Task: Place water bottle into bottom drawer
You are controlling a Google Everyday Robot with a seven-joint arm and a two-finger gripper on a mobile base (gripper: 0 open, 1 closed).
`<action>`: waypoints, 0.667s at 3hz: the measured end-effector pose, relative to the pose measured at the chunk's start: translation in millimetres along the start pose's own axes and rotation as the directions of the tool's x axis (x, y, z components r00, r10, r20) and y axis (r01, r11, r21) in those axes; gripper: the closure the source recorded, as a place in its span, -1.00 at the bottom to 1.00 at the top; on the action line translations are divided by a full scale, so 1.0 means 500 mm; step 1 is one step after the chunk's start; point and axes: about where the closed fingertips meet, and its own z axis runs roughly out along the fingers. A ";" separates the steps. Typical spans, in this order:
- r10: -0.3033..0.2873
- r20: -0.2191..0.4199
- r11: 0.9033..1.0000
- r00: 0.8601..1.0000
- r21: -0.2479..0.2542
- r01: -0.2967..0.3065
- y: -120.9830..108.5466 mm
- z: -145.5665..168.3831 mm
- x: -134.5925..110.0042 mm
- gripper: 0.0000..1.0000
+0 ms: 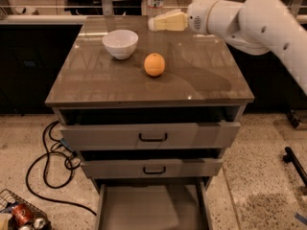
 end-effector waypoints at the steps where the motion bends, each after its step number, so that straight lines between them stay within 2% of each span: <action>1: 0.028 0.091 0.994 0.995 0.105 -0.037 -0.030 0.065 -0.019 -1.00; 2: 0.028 0.091 0.994 0.995 0.105 -0.037 -0.030 0.065 -0.019 -1.00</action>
Offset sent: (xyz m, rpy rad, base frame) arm 0.0247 0.0145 0.0037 0.0670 -0.0388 -0.0603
